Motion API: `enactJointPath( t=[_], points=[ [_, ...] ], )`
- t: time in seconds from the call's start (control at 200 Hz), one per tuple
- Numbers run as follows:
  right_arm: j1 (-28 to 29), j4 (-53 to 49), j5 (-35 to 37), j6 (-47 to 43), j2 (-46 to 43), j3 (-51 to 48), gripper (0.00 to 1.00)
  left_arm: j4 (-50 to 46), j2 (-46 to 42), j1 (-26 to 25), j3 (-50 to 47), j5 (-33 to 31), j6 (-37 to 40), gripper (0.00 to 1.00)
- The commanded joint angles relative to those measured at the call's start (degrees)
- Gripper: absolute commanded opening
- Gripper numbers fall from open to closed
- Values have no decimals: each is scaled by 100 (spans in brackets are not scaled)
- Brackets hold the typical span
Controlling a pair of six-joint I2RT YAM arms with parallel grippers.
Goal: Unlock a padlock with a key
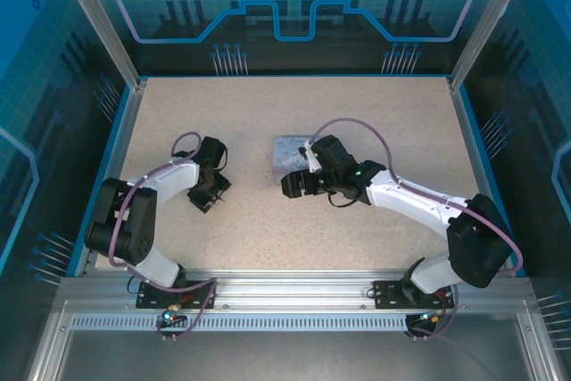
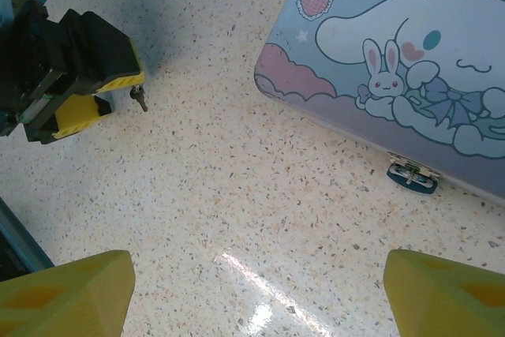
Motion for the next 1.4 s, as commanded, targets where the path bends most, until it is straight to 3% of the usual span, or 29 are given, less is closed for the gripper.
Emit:
enactJointPath(
  t=[0.0, 0.19, 0.475, 0.845, 1.066, 1.266, 1.396],
  points=[
    [58, 215, 106, -123, -206, -95, 83, -45, 175, 50, 192, -119, -19, 62],
    [61, 316, 44, -114, -251, -156, 83, -54, 485, 54, 241, -132, -108, 59],
    [63, 349, 53, -96, -428, -259, 83, -245, 825, 54, 577, -347, 77, 42],
    [63, 194, 130, -9, -822, -427, 82, -136, 1007, 64, 789, -444, 970, 2],
    [-16, 29, 237, 94, -1053, -462, 83, 581, -55, -171, 398, 128, 1932, 0],
    [-446, 70, -155, 393, -883, -462, 82, 1588, -1344, -1083, 247, 754, 2908, 0],
    [-813, 416, -771, 785, -814, -646, 83, 2485, -1923, -1628, -53, 1159, 3368, 0]
  ],
)
